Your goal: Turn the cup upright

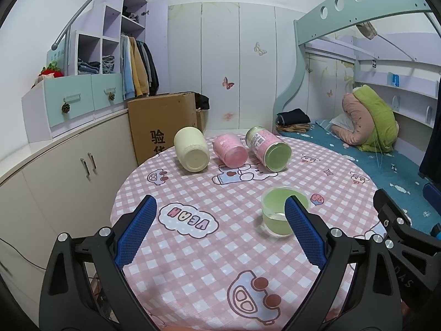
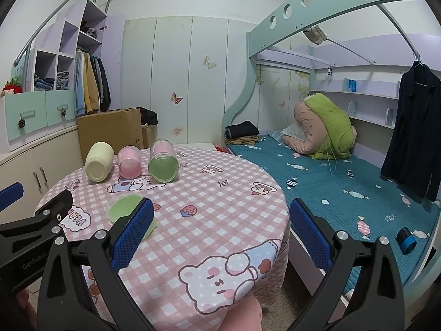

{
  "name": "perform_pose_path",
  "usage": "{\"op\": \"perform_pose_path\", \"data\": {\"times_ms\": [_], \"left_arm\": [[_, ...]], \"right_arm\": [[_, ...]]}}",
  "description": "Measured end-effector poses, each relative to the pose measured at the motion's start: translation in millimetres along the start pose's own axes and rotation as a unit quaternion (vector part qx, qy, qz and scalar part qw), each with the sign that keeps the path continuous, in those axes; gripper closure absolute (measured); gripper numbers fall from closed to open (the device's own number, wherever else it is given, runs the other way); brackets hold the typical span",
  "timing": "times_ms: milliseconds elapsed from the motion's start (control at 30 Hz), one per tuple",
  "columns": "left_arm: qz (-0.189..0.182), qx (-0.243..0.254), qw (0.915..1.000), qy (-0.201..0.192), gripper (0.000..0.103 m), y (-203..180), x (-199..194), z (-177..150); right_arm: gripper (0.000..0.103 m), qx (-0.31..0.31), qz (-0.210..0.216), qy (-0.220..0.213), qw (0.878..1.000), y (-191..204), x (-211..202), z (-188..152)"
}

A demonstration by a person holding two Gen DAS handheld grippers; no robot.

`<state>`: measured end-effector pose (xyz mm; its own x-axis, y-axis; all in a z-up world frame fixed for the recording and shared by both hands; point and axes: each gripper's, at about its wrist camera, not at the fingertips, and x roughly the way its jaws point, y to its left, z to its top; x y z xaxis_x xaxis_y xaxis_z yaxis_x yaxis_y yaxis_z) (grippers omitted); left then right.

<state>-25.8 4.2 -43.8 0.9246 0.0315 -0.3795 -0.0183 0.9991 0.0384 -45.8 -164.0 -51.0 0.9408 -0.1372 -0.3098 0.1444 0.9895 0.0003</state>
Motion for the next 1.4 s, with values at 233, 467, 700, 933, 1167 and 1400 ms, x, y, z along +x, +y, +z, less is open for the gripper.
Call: {"op": "perform_pose_path", "data": {"times_ms": [233,467,700,933,1167,1400], "left_arm": [[0.0,-0.001,1.0,0.001,0.008,0,0,0],[-0.001,-0.001,1.0,0.001,0.008,2,-1,1],[-0.003,-0.003,1.0,0.004,0.008,3,-4,1],[-0.002,-0.006,1.0,0.005,0.008,3,-2,1],[0.0,0.0,0.9997,0.026,0.008,0,7,-3],[0.002,-0.003,0.999,0.044,0.008,1,14,-5]], "right_arm": [[0.008,-0.002,0.0,-0.003,1.0,1,-1,0],[0.008,-0.001,0.002,-0.003,1.0,1,-2,0],[0.008,-0.001,0.003,-0.006,1.0,3,-4,1],[0.008,-0.001,0.009,-0.004,1.0,4,-5,1],[0.008,0.0,0.018,-0.006,1.0,4,-5,0],[0.008,-0.002,0.009,-0.001,1.0,1,-2,-2]]}}
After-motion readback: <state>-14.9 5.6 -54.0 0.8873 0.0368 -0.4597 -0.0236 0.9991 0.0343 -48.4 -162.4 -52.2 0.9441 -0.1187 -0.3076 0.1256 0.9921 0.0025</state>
